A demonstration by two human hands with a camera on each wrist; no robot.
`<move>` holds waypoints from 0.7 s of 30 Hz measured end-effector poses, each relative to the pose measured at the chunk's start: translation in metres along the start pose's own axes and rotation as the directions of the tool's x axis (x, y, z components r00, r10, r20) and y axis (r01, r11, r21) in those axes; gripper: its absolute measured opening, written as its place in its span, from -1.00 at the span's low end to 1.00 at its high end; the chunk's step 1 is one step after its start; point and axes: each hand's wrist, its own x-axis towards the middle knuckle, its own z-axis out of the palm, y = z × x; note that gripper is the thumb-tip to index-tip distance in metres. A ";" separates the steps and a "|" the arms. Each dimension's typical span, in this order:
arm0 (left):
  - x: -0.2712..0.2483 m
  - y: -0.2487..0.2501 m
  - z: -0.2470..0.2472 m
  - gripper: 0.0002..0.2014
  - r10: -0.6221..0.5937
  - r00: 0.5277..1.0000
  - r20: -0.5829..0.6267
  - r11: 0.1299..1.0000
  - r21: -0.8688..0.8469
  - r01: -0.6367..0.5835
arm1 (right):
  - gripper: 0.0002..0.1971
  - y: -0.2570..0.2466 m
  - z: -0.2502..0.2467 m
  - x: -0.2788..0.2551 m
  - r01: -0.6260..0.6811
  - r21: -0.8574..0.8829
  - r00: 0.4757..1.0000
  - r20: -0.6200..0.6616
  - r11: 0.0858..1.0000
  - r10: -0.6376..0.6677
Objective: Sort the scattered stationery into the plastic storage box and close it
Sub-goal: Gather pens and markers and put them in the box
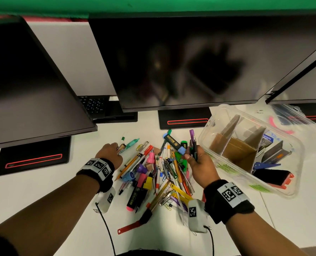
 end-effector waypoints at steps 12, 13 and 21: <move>0.017 0.000 0.000 -0.41 -0.089 0.995 -0.055 0.980 -0.182 0.077 | -0.79 -0.006 -0.002 -0.010 0.180 0.158 0.977 -0.144 0.971 -0.158; 0.019 -0.002 0.001 -0.44 -0.092 0.995 -0.048 0.981 -0.178 0.082 | -0.79 -0.007 0.000 -0.008 0.172 0.145 0.979 -0.137 0.974 -0.153; 0.018 -0.013 0.000 -0.70 -0.012 1.000 0.016 0.997 0.074 0.010 | -0.90 -0.024 0.020 0.012 -0.070 0.738 0.989 -0.035 0.672 0.142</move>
